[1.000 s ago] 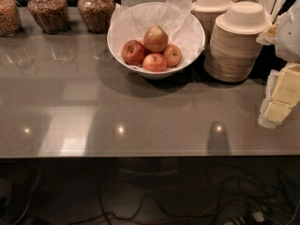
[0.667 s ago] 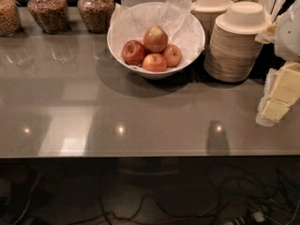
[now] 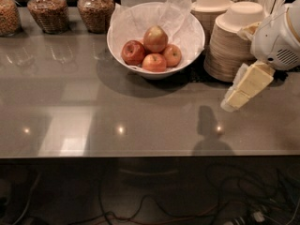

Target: Pick apple from white bowl

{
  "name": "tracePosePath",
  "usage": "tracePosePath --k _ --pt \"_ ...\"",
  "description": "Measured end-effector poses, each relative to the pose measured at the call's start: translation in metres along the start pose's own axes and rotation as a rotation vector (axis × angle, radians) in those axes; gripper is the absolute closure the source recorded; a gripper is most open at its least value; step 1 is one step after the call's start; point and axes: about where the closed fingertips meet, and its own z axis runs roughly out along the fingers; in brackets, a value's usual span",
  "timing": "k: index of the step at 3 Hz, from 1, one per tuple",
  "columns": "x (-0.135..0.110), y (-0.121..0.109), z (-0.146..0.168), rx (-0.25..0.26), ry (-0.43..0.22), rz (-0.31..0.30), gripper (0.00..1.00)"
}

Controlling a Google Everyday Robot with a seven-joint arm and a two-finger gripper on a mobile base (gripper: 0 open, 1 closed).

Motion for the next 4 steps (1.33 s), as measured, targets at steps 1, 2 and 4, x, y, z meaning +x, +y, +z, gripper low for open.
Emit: tracePosePath --k 1,2,4 --pt "-0.033 -0.041 0.023 0.085 -0.115 0.013 0.0" --pt "-0.065 -0.081 0.043 0.134 -0.176 0.011 0.0" --pt "-0.124 -0.13 0.087 0.125 -0.226 -0.007 0.0"
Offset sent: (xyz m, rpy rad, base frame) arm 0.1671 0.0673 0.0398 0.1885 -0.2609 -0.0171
